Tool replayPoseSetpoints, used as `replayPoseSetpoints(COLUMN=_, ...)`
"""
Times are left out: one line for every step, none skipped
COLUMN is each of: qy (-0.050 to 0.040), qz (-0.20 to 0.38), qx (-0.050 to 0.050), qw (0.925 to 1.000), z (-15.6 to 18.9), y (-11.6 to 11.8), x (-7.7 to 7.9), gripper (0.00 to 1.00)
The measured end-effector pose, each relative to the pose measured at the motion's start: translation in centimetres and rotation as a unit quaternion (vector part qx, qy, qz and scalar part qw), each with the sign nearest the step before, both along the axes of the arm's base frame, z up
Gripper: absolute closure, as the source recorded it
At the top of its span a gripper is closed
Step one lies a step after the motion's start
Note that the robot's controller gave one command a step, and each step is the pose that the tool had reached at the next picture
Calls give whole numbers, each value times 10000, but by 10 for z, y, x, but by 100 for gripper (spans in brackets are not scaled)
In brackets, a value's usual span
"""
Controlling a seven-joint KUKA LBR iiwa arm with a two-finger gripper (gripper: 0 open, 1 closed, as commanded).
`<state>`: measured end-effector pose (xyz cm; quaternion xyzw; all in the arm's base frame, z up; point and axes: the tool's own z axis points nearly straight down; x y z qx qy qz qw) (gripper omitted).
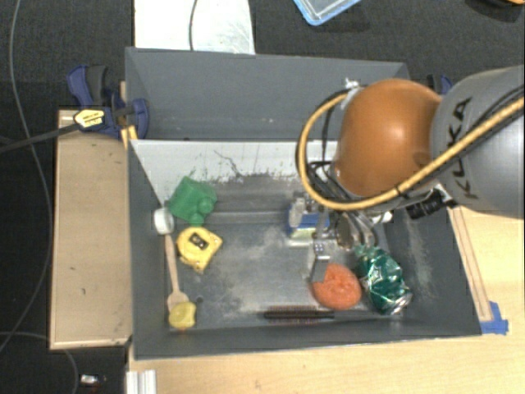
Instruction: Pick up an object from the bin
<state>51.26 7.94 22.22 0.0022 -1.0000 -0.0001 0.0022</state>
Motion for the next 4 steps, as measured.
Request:
replayPoseSetpoints(qy=-34, qz=-14, qx=3, qw=10000, z=3, y=0, x=2, gripper=0)
replayPoseSetpoints(qy=-56, qz=452, qx=5, qw=9990, z=-46, y=-51, x=-17, gripper=0)
replayPoseSetpoints(qy=-81, qz=307, qx=10, qw=9995, z=-76, y=-101, x=-10, gripper=0)
replayPoseSetpoints(qy=-85, qz=117, qx=8, qw=9999, z=-134, y=-112, x=-26, gripper=0)
